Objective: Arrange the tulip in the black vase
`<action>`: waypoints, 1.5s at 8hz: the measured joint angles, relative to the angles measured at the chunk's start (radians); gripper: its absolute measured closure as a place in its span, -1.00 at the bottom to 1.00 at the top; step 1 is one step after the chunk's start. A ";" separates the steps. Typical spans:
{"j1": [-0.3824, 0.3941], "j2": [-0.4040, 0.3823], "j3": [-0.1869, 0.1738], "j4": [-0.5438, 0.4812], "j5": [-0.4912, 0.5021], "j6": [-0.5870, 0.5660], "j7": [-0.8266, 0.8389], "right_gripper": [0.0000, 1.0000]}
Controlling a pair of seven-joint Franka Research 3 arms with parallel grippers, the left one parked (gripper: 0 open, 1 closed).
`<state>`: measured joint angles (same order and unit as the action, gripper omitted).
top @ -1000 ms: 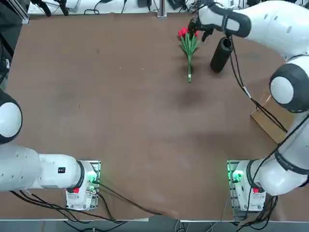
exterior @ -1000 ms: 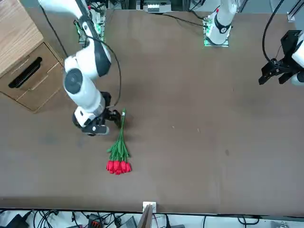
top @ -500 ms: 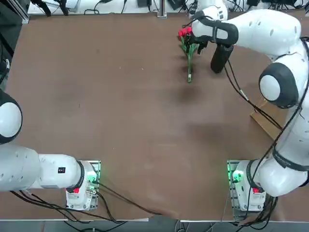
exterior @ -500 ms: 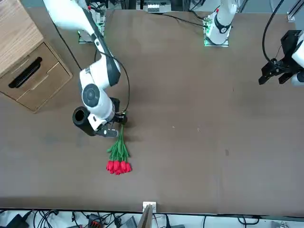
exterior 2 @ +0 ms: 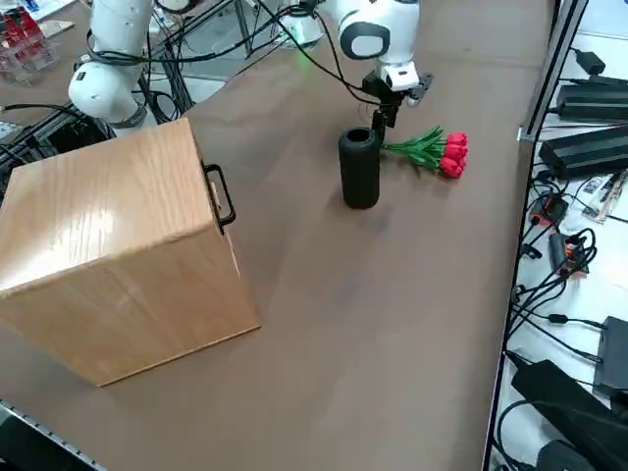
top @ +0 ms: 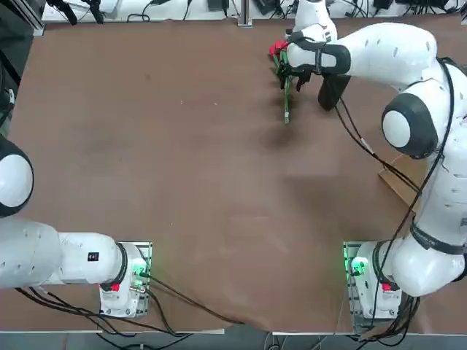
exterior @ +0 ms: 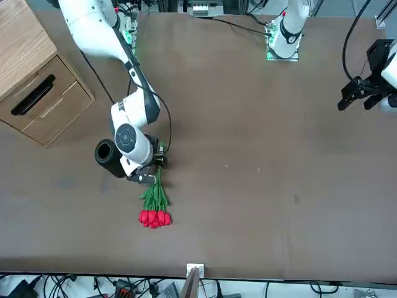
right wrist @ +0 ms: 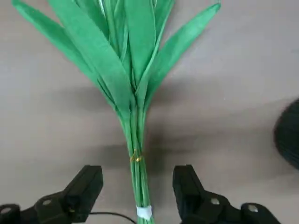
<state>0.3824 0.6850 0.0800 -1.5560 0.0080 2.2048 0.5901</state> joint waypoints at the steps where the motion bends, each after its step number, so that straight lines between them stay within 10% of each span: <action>1: 0.001 0.010 0.000 0.001 -0.001 0.030 0.010 -0.85; 12: 0.002 0.067 -0.003 0.002 -0.012 0.094 0.061 -0.45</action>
<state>0.3843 0.7522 0.0774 -1.5544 -0.0040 2.2993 0.6513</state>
